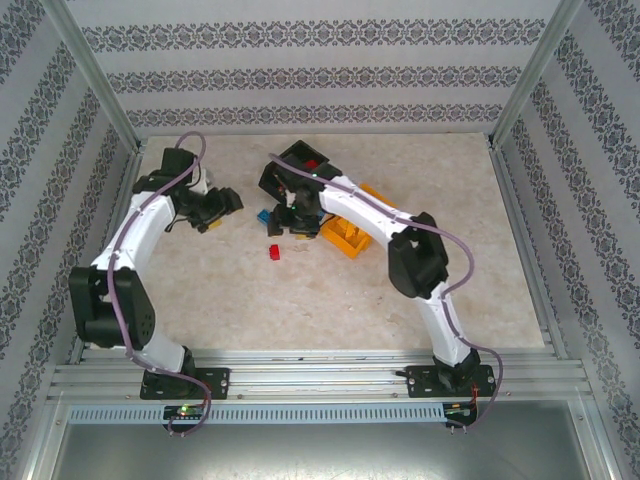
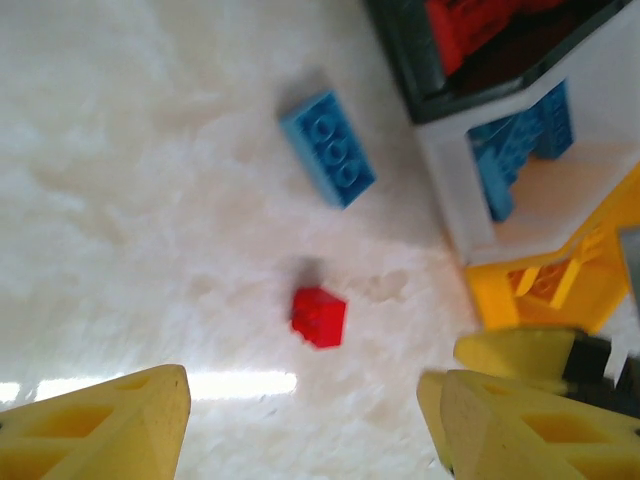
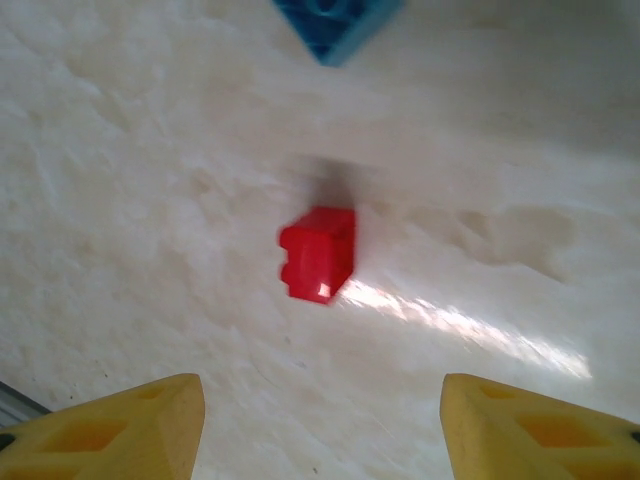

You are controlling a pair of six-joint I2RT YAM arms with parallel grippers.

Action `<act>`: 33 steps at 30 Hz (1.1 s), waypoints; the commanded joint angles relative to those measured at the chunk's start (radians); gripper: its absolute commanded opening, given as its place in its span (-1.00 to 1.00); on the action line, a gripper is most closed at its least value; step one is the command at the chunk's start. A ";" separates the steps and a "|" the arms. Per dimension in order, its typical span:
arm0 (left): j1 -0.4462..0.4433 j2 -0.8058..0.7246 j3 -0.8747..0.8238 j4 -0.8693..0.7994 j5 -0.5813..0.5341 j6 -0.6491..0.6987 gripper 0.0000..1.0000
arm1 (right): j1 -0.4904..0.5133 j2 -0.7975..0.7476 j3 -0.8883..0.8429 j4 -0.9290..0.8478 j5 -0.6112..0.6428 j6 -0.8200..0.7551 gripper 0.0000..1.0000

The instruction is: Sort the legos into containers by color

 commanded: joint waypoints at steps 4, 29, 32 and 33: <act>0.091 -0.120 -0.098 -0.065 0.013 0.109 0.38 | 0.027 0.183 0.249 -0.185 0.017 -0.028 0.28; 0.158 -0.112 -0.122 -0.078 0.080 0.127 0.38 | 0.049 0.316 0.310 -0.180 0.018 -0.003 -0.32; 0.159 -0.108 -0.119 -0.077 0.081 0.128 0.39 | 0.043 0.303 0.309 -0.180 0.026 -0.006 -0.45; 0.159 -0.105 -0.117 -0.078 0.082 0.129 0.38 | 0.040 0.296 0.308 -0.180 0.031 -0.008 -0.48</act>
